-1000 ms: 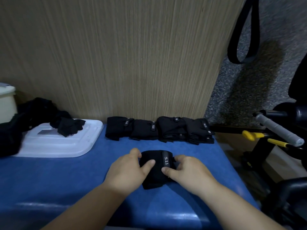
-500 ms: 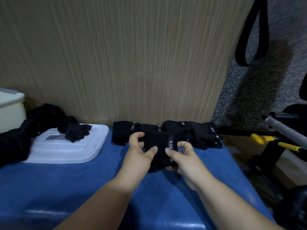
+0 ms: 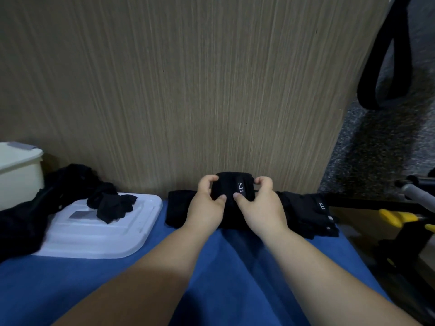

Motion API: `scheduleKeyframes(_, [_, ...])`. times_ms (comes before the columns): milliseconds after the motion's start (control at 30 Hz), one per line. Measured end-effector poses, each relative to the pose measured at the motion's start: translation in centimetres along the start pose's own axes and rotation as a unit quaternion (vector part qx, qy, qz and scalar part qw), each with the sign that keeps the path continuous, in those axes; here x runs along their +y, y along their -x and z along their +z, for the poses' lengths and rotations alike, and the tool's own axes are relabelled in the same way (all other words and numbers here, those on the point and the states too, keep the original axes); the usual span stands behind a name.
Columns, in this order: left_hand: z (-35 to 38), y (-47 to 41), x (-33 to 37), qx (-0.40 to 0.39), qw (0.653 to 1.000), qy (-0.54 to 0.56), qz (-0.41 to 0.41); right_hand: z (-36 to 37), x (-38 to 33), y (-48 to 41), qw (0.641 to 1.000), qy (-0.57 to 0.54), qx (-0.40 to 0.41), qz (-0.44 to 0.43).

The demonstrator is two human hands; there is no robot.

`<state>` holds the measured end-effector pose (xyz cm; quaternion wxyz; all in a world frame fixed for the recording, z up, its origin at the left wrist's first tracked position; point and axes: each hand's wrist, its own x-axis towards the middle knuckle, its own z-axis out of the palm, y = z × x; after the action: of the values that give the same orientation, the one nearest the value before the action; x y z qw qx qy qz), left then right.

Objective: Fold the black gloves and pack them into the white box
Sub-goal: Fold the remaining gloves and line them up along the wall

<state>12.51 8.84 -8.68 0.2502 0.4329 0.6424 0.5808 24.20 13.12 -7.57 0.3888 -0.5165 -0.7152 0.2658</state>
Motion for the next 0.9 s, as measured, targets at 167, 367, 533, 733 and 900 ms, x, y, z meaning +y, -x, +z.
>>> scheduleKeyframes(167, [0.5,-1.7,-1.2,-0.006,0.994,-0.108,0.013,0.5,0.3,-1.0,0.974,0.219,0.014,-0.063])
scheduleKeyframes(367, [1.1,-1.9,-2.5,0.000,0.947,-0.312,0.076,1.7,2.2,-2.0,0.942,0.317,0.026,-0.106])
scheduleKeyframes(533, [1.0,-2.3,-3.1,0.005,0.874,-0.456,0.166,2.2,3.6,-2.0,0.939,0.288,0.029,-0.184])
scheduleKeyframes(733, [0.9,-2.6,-4.0,-0.056,0.873,-0.455,0.165,2.1,4.2,-1.9,0.927,0.320,-0.024,-0.193])
scheduleKeyframes(900, [1.0,-2.8,-4.2,-0.063,0.861,-0.479,0.158,2.6,4.7,-1.8,0.915,0.359,-0.040,-0.182])
